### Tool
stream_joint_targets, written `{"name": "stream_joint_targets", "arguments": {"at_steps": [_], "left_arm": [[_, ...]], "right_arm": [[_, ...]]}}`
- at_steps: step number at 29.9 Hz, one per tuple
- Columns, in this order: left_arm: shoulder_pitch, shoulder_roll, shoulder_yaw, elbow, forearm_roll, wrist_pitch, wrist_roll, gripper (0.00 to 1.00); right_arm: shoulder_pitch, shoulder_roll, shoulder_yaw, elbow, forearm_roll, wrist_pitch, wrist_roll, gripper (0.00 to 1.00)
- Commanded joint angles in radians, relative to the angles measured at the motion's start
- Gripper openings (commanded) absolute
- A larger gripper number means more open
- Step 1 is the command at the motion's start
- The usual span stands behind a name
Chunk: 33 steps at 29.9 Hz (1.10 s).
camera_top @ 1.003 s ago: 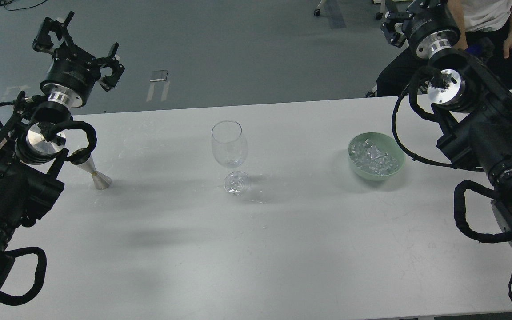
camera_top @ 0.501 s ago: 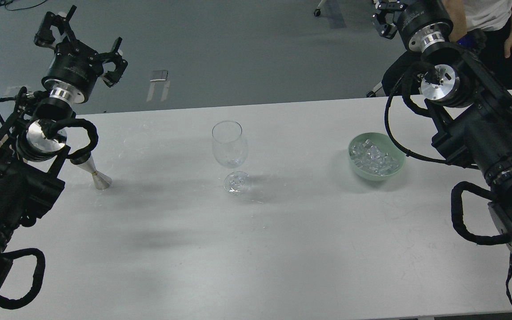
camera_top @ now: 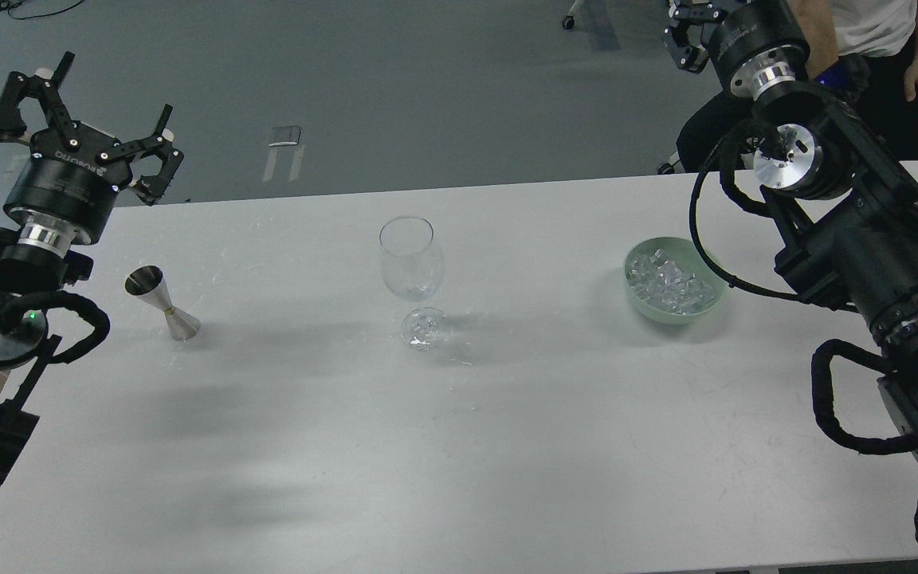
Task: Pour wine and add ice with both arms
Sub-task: 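Lower the left gripper onto the metal jigger and close around it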
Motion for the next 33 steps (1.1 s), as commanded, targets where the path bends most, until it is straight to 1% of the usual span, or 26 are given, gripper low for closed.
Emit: {"name": "stream_joint_targets", "arguments": {"at_steps": [1,3,6,7,9,10,13,14,15,16,18,22,24,27,29,30,33], "left_arm": [[0.119,0.020,-0.063,-0.117,-0.031,0.056,0.003,0.98],[0.187,0.015,-0.095,-0.163,-0.033,0.073,0.003,0.98],[0.293,0.005,-0.124,-0.229,-0.033,0.076,-0.006,0.98],[0.294,0.005,-0.124,-0.229,-0.033,0.076,-0.006,0.98],[0.384,-0.011,-0.155,-0.249,-0.031,0.076,-0.008,0.96],[0.422,-0.015,-0.165,-0.249,-0.031,0.075,0.002,0.96],[0.502,-0.022,-0.185,-0.247,-0.031,0.064,0.003,0.95],[0.525,-0.022,-0.191,-0.249,-0.031,0.061,0.002,0.94],[0.574,-0.029,-0.214,-0.250,-0.031,0.046,-0.001,0.88],[0.597,-0.037,-0.231,-0.250,-0.033,0.035,-0.001,0.86],[0.646,-0.102,-0.305,-0.240,-0.030,0.022,0.005,0.86],[0.648,-0.184,-0.322,-0.226,-0.018,0.027,0.002,0.87],[0.648,-0.213,-0.313,-0.204,0.001,0.029,0.000,0.94],[0.648,-0.219,-0.311,-0.192,0.036,0.029,0.003,0.97],[0.645,-0.219,-0.310,-0.190,0.048,0.032,0.015,0.97],[0.642,-0.219,-0.310,-0.189,0.050,0.036,0.012,0.97],[0.613,-0.224,-0.310,-0.151,0.054,0.108,0.026,0.97]], "right_arm": [[-0.030,0.003,0.002,-0.001,0.001,0.000,-0.002,1.00],[-0.041,0.006,0.004,0.001,0.001,0.000,0.000,1.00],[-0.044,0.006,0.003,0.001,0.001,0.000,0.000,1.00],[-0.044,0.006,0.003,0.001,0.001,0.000,0.000,1.00],[-0.043,0.003,0.001,-0.001,0.001,0.003,-0.002,1.00],[-0.043,0.003,0.001,0.001,0.001,0.003,0.000,1.00],[-0.044,0.003,-0.001,0.001,0.001,0.003,0.000,1.00],[-0.046,0.003,-0.001,0.001,0.001,0.003,0.000,1.00],[-0.052,0.003,-0.001,-0.001,0.001,0.003,0.000,1.00],[-0.056,0.003,-0.001,-0.001,0.001,0.003,0.000,1.00],[-0.069,0.003,-0.001,-0.001,0.001,0.003,0.000,1.00],[-0.079,0.009,-0.002,-0.002,0.001,0.003,0.000,1.00],[-0.079,0.012,-0.002,-0.002,0.001,0.003,0.000,1.00],[-0.081,0.012,-0.002,-0.004,0.001,0.002,0.000,1.00],[-0.084,0.011,-0.001,-0.004,0.001,0.002,0.000,1.00],[-0.084,0.011,-0.001,-0.004,0.001,0.002,0.000,1.00],[-0.086,0.009,-0.001,-0.010,-0.001,-0.012,0.000,1.00]]}}
